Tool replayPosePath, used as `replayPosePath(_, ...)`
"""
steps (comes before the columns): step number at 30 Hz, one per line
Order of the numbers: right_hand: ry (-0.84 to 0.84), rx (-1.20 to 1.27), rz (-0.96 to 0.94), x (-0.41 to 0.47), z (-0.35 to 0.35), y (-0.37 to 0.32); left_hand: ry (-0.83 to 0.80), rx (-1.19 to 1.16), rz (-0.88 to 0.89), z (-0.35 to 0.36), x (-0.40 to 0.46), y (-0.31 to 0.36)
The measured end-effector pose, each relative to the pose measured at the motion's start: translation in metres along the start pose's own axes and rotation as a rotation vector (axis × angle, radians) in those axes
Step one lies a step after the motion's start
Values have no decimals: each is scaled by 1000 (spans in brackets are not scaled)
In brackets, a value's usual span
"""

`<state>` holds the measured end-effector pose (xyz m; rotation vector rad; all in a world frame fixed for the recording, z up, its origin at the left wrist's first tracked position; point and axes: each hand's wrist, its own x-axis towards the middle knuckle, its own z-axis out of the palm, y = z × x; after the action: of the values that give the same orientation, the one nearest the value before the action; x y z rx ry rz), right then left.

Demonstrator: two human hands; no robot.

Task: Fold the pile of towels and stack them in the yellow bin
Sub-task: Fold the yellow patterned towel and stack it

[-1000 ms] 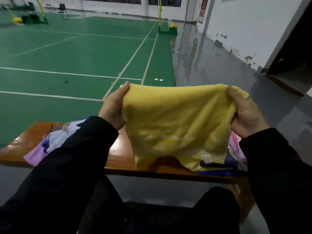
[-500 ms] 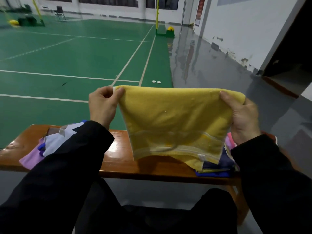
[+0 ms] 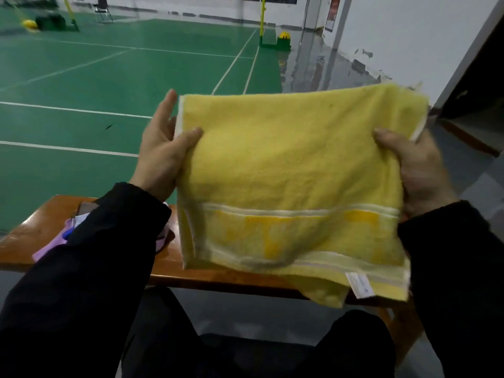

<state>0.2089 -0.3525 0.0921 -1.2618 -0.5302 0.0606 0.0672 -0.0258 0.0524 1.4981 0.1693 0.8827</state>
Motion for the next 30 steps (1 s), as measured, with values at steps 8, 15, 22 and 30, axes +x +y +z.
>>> replayPosePath(8,117,-390,482,69,14,150,128,812,-327,-8,33,-132)
replayPosePath(15,-730,-1284,241,-73,-1,279,-642,1225,-77,-29,-114,-238)
replayPosePath(22,-831,-1516,150,-97,-19,298,-888,1367,-1,-69,-134,-249)
replayPosePath(30,-653,-1408,436,-60,6,291,-666,1286,-119,-27,-112,-255)
